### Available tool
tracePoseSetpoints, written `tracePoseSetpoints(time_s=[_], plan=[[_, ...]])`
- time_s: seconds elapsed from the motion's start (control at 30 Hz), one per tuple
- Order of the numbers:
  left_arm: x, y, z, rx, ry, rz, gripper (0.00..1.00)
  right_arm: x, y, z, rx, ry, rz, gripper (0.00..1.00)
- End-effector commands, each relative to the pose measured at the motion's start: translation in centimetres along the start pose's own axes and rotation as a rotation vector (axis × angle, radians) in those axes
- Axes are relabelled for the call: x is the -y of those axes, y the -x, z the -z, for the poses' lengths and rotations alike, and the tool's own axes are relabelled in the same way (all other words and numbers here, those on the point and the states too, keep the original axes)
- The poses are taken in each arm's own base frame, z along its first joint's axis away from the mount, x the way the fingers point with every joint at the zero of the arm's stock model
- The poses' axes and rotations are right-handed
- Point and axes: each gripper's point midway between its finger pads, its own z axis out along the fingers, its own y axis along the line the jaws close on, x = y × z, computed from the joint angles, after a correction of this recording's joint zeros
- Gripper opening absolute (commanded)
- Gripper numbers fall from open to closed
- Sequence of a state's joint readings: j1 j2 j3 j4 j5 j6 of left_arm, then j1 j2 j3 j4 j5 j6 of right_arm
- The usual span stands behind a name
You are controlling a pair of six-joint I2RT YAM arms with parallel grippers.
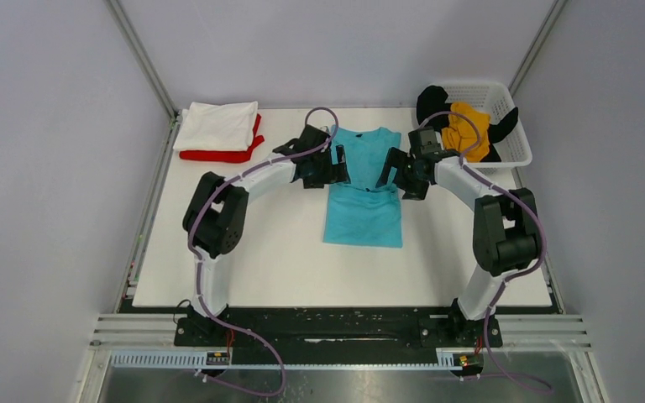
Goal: Fold and stack the t-shirts
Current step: Fold the folded rectangular tshirt in 1/3 of the way, then grab one side of the 2/3 rectangular tshirt with both arms
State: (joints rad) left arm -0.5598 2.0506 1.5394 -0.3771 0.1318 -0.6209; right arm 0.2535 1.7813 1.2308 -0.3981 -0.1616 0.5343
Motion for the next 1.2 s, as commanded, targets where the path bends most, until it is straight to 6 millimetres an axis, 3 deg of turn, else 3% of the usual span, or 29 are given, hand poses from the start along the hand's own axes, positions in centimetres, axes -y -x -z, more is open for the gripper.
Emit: tracePoseSetpoints(time_s=[0.0,0.17,0.33,0.4,0.6,0.67,0.87,1.0,1.1,1.17], plan=[[3.1,2.1,4.7,0.083,-0.152,-0.048,0.98,-1.1,0.7,3.0,0.048,0.057,0.036,0.99],[1.3,-3.0,7.3,0.031,-0.186,-0.028,0.99,1.3,-4.7,3.6,-0.001,0.073,0.005,0.99],[-1.2,-9.3,7.9,-0.06,-0.157,0.035,0.94,4.4,-11.4,3.4,-0.107,0.076,-0.051,0.99],[-1.4,-11.0,7.9,-0.088,-0.16,0.045,0.89,5.1,-12.7,3.4,-0.115,0.076,-0.061,0.97],[-2.4,-14.1,6.5,-0.152,-0.11,0.057,0.76,6.4,-14.0,2.8,-0.128,0.046,-0.061,0.83],[-2.3,-14.5,6.0,-0.175,-0.112,0.06,0.66,6.5,-14.2,2.6,-0.141,0.041,-0.063,0.75],[-2.9,-15.5,4.6,-0.206,-0.074,0.064,0.48,7.7,-14.4,1.9,-0.139,-0.015,-0.07,0.63],[-3.1,-16.1,3.7,-0.229,-0.061,0.065,0.45,8.2,-14.4,1.4,-0.142,-0.038,-0.077,0.56],[-2.8,-16.6,3.1,-0.258,-0.067,0.062,0.33,8.1,-14.6,1.1,-0.152,-0.036,-0.08,0.5],[-2.8,-16.6,2.8,-0.265,-0.066,0.061,0.17,8.2,-14.6,0.8,-0.155,-0.036,-0.085,0.45]])
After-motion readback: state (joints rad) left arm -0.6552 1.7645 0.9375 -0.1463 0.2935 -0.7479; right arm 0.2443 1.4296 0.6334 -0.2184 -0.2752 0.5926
